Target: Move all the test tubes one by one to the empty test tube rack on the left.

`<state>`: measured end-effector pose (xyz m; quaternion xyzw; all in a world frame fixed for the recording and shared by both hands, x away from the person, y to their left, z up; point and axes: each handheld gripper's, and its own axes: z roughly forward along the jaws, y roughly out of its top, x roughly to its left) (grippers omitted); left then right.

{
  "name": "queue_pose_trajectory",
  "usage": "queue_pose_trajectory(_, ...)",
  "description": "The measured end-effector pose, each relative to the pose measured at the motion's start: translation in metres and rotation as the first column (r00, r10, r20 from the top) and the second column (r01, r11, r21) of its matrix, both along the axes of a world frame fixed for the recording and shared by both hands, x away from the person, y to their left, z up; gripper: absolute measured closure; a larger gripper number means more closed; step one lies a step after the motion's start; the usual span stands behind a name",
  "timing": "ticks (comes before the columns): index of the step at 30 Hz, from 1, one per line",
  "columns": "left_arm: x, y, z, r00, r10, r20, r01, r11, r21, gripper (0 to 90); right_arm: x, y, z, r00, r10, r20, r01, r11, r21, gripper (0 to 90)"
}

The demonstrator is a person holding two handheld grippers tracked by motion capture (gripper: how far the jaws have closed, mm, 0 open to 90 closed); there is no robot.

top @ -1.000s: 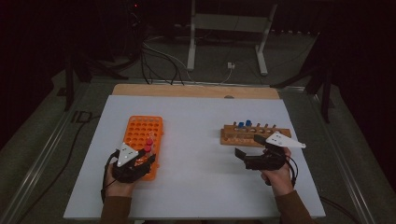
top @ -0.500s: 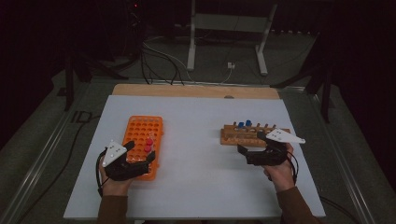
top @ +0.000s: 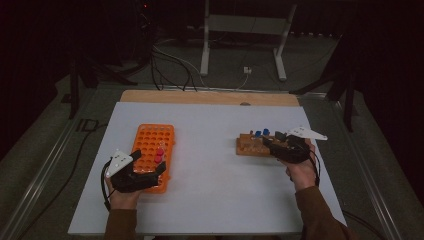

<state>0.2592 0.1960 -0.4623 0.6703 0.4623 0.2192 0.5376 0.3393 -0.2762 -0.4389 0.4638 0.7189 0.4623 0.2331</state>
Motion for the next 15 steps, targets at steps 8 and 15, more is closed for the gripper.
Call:
queue_pose_trajectory(8,0.001,0.0,-0.001,1.0,0.003,-0.006,-0.003,1.0,-0.003,0.7,0.014,0.003,-0.009,0.9997,-0.025,-0.004,0.025,1.0,-0.017,63.0)
queue_pose_trajectory(15,0.001,0.001,-0.002,0.9999,0.004,-0.012,-0.004,1.0,-0.001,0.7,0.024,0.009,-0.017,0.9997,-0.021,-0.013,0.021,1.0,-0.022,71.5)
